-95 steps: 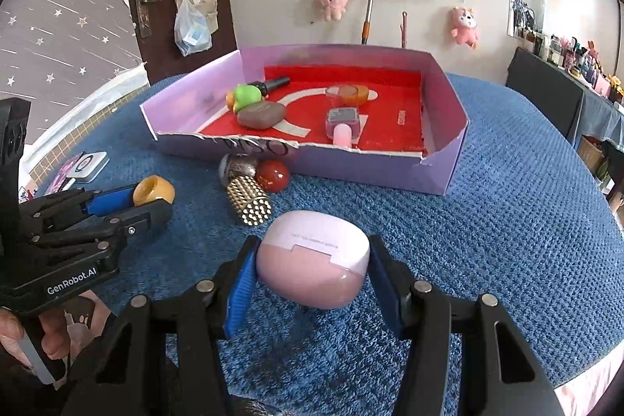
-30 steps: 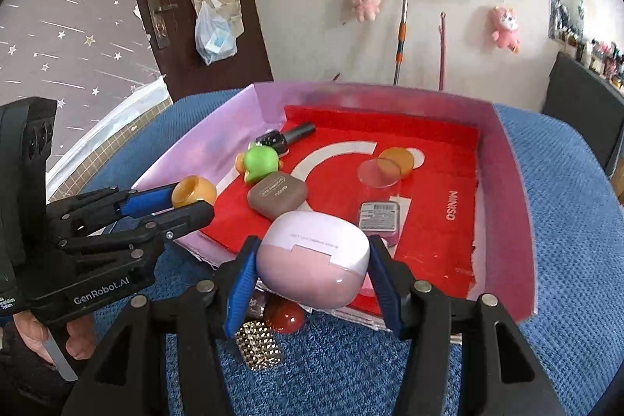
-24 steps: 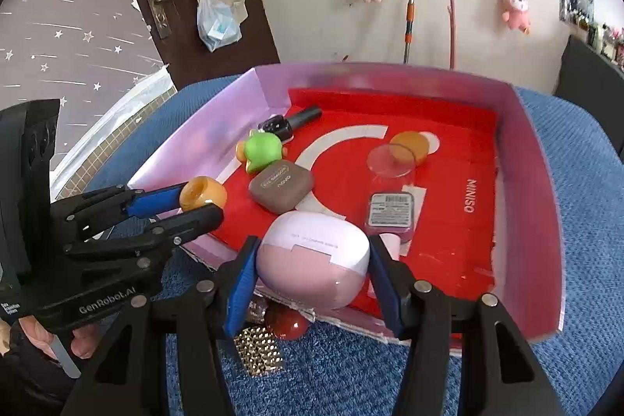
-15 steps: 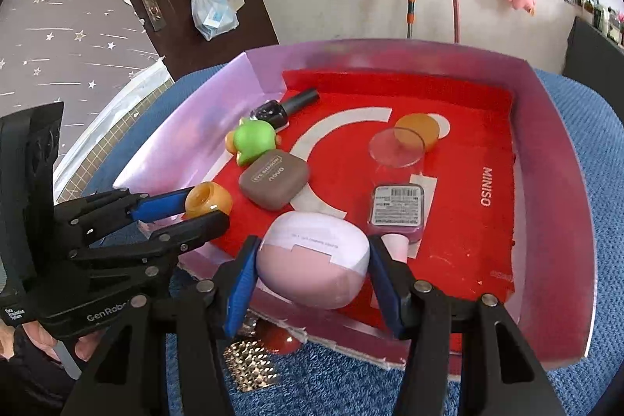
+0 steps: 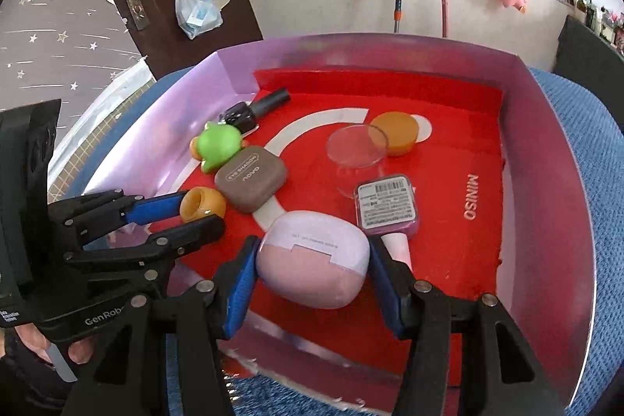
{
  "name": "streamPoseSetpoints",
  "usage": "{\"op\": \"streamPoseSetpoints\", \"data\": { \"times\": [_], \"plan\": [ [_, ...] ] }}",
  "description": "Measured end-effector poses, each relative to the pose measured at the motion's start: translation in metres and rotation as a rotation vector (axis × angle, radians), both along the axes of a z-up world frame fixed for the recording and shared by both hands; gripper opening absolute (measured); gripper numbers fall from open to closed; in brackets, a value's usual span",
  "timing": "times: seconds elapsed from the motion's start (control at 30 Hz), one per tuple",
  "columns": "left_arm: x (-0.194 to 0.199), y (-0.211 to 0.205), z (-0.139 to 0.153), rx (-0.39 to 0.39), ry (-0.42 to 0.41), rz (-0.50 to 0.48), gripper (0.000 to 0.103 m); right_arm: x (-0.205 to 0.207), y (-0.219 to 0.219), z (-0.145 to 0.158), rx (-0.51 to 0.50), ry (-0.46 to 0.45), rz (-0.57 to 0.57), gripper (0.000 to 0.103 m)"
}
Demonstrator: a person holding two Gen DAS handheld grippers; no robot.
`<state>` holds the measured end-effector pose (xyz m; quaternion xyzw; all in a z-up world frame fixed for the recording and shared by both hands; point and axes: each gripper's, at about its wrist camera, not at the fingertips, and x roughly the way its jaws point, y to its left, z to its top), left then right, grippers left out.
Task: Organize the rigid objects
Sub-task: 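Carry the amber cup with left tool while right tool carries the pink case into the box, then open left tool to release the amber cup while right tool releases the pink case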
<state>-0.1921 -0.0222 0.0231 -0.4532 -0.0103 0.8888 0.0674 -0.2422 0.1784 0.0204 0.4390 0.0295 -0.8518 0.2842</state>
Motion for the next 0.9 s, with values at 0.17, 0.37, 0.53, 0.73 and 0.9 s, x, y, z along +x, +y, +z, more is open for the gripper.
{"op": "streamPoseSetpoints", "data": {
  "times": [0.17, 0.37, 0.53, 0.73, 0.9],
  "plan": [
    [-0.006, 0.0, -0.001, 0.001, 0.009, 0.007, 0.036, -0.009, 0.007, -0.002, 0.048, 0.037, -0.052, 0.057],
    [-0.015, -0.001, -0.002, -0.006, 0.026, 0.037, 0.036, -0.01, 0.007, -0.004, 0.111, 0.081, -0.078, 0.057],
    [-0.016, -0.001, -0.002, -0.007, 0.027, 0.043, 0.036, -0.01, 0.004, -0.008, 0.158, 0.098, -0.075, 0.057],
    [-0.017, 0.0, -0.002, -0.007, 0.026, 0.043, 0.037, -0.008, 0.002, -0.01, 0.188, 0.111, -0.072, 0.057],
    [-0.017, -0.001, -0.002, -0.01, 0.028, 0.043, 0.037, -0.008, 0.003, -0.01, 0.184, 0.109, -0.074, 0.058]
  ]
}}
